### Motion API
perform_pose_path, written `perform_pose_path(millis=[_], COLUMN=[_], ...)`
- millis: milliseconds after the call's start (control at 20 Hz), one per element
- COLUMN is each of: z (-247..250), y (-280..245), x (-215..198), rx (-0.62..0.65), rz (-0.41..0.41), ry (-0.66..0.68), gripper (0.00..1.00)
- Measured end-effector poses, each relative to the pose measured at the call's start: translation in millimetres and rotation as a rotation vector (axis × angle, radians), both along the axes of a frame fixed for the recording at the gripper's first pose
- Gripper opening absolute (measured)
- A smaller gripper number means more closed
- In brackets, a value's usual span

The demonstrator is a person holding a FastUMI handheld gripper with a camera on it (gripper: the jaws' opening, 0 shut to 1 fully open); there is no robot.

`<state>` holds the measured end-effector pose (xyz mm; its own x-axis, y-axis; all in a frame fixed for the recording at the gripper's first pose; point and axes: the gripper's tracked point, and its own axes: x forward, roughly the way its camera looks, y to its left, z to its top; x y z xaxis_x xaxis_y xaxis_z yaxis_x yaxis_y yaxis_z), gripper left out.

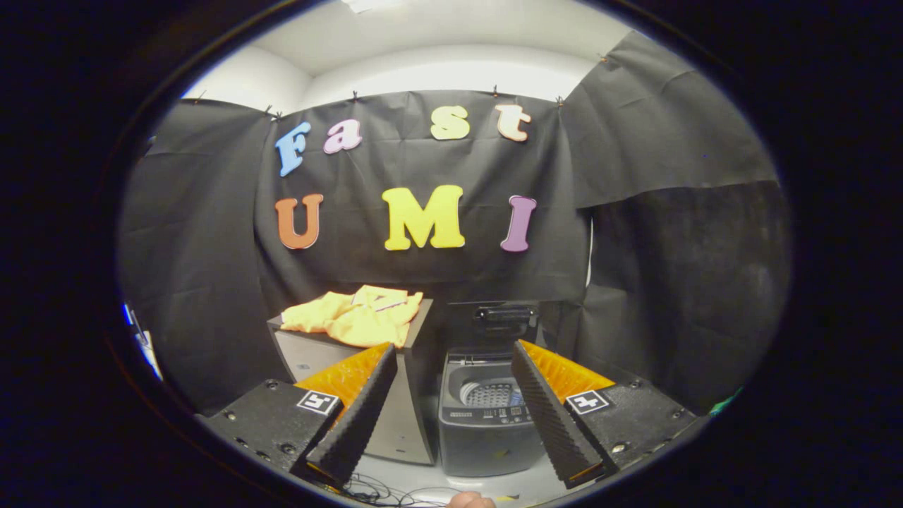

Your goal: Put the clothes into the washing machine and then close the washing machine lid.

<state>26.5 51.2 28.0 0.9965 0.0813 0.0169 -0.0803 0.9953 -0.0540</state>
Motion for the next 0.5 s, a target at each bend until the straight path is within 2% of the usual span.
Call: perform_pose_path(millis=[500], z=[94.2], y=[65.9], x=[59.8], rx=[-0.023], rz=[0.103], ry=[-0.103], gripper=[1.00])
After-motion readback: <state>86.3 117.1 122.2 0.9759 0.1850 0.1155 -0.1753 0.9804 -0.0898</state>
